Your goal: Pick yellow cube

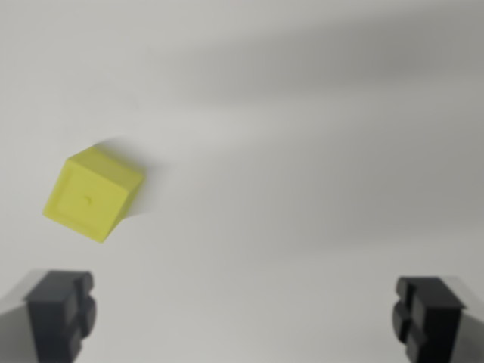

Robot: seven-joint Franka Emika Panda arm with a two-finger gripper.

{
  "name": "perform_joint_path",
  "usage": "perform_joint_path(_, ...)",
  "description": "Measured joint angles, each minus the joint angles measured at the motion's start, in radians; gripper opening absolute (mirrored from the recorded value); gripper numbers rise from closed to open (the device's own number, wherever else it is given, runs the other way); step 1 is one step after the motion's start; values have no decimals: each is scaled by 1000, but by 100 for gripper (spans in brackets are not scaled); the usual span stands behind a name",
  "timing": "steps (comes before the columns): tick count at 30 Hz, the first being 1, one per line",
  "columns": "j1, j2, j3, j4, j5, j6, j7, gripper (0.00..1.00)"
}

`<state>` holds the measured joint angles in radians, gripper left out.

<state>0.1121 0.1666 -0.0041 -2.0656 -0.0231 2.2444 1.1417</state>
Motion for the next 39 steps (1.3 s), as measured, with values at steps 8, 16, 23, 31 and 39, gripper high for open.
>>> perform_joint_path(8,26,28,0,-18,0,44,81,100)
perform_joint_path(16,51,59,0,-32,1,86,161,100)
perform_joint_path(23,74,89,0,-40,3,123,231,100)
perform_joint_path(31,99,126,0,-46,5,164,310,100)
perform_joint_path(39,124,166,0,-47,7,204,389,100)
